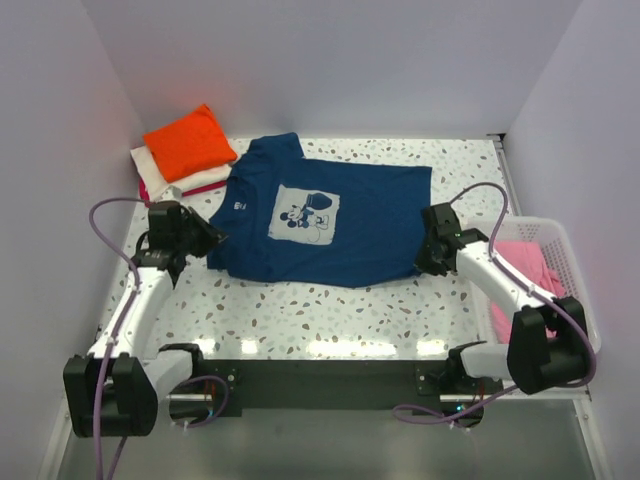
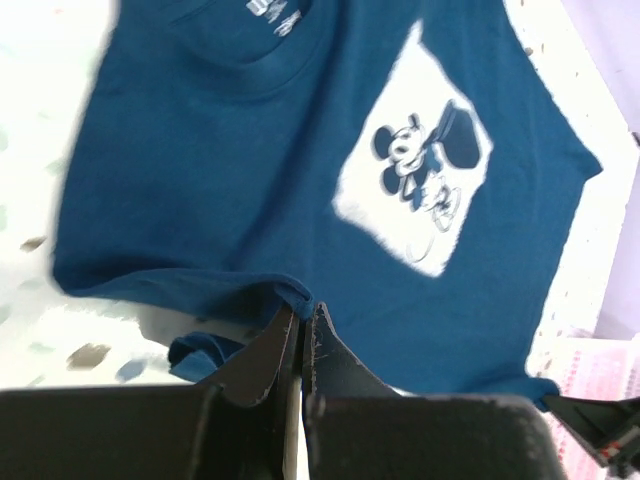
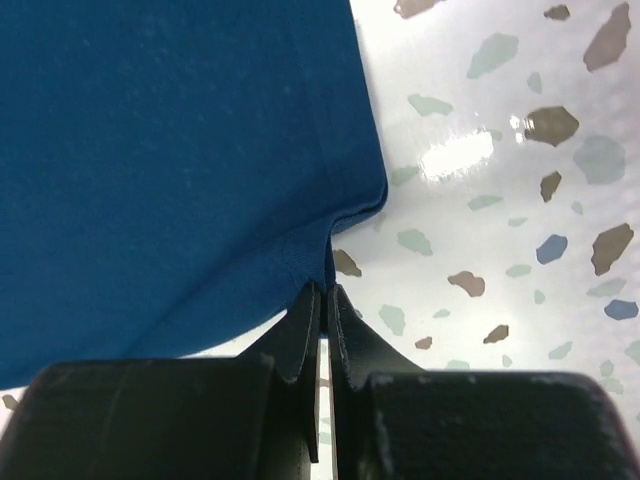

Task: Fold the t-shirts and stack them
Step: Fold the tshirt

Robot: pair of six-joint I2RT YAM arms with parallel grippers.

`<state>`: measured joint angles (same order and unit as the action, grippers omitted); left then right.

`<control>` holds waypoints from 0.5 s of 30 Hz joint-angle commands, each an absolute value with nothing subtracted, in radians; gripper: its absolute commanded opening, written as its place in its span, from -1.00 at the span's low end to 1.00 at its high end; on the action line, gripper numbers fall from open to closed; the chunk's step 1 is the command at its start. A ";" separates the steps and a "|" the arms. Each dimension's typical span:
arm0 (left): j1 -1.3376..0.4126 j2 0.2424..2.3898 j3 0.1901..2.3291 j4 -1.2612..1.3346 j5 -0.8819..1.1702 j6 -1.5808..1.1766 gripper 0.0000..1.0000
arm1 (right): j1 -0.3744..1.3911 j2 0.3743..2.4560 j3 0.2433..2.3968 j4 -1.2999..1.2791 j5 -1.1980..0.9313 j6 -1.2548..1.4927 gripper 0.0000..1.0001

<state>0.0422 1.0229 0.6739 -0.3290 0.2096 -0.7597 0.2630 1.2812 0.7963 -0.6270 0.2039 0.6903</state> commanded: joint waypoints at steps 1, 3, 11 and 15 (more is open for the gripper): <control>0.015 1.115 0.768 -0.223 0.175 -0.796 -1.00 | 0.252 1.350 0.876 -0.601 0.233 0.658 -1.00; 0.012 1.172 0.810 -0.192 0.172 -0.808 -1.00 | 0.229 1.380 0.914 -0.588 0.229 0.649 -1.00; 0.008 1.385 1.001 -0.160 0.152 -0.813 -1.00 | 0.126 1.529 1.002 -0.529 0.163 0.615 -1.00; 0.009 1.482 1.052 -0.129 0.166 -0.819 -1.00 | 0.091 1.592 1.043 -0.506 0.141 0.607 -1.00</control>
